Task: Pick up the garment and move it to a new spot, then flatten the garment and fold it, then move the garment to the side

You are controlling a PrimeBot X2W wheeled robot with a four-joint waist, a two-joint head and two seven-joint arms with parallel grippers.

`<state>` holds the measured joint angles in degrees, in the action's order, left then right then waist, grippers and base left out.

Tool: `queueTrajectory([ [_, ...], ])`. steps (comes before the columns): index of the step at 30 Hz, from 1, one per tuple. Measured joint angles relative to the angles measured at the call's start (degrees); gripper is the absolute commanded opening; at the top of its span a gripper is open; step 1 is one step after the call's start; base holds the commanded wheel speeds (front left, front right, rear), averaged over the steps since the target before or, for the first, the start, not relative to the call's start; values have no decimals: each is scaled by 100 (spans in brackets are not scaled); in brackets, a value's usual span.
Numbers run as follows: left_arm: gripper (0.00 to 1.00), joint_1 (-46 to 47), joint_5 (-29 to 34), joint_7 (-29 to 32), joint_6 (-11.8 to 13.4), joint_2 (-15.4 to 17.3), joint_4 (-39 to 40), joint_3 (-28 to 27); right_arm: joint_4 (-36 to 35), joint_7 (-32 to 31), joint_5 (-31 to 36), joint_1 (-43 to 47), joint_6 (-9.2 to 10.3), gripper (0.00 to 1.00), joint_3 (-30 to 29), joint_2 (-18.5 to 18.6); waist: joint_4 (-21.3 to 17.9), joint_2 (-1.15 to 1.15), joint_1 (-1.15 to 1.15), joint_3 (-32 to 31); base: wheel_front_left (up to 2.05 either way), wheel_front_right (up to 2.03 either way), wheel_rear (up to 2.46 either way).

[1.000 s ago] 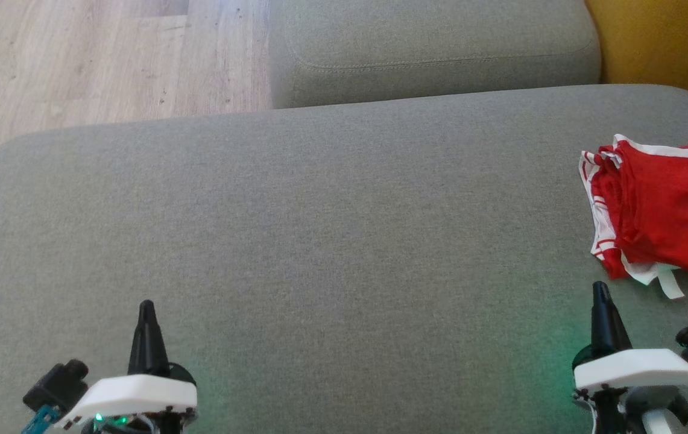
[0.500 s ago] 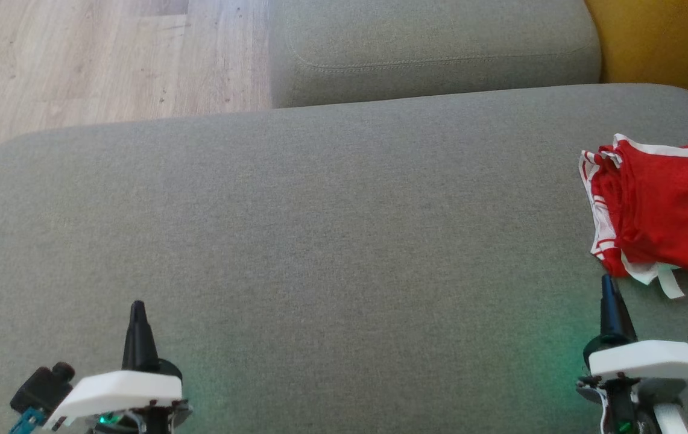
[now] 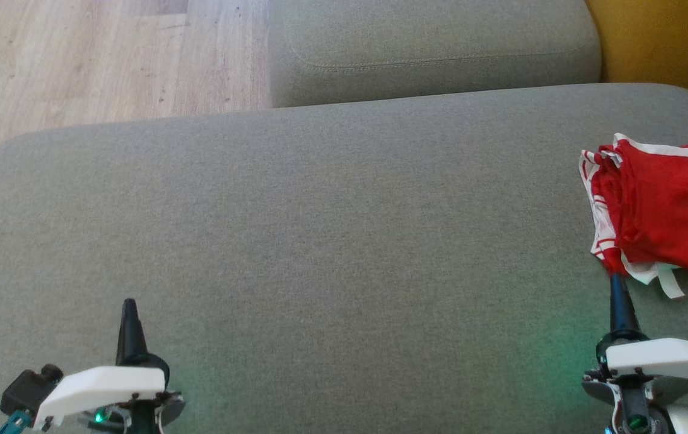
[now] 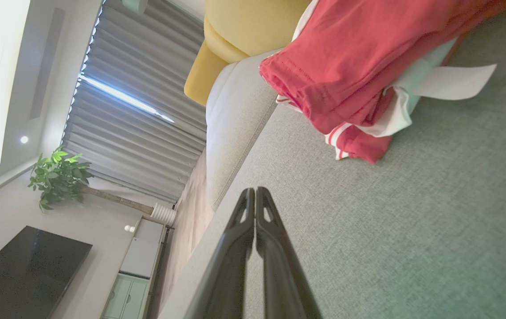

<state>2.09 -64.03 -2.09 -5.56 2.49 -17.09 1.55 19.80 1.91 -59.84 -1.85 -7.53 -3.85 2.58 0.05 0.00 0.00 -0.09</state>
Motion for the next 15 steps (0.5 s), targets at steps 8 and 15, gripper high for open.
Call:
queueTrajectory([
  [8, 0, 1, -501, 154, -9, 0, 8, -140, -60, -145, -572, -1, 0, 0, -49, 0, -1, 0, 0, 5, 0, 0, 0],
  [15, 0, 2, -942, 275, -37, -1, 33, -193, -123, -255, -1076, -22, 0, 0, -108, 0, -2, 0, 0, 9, 0, 0, 0],
])
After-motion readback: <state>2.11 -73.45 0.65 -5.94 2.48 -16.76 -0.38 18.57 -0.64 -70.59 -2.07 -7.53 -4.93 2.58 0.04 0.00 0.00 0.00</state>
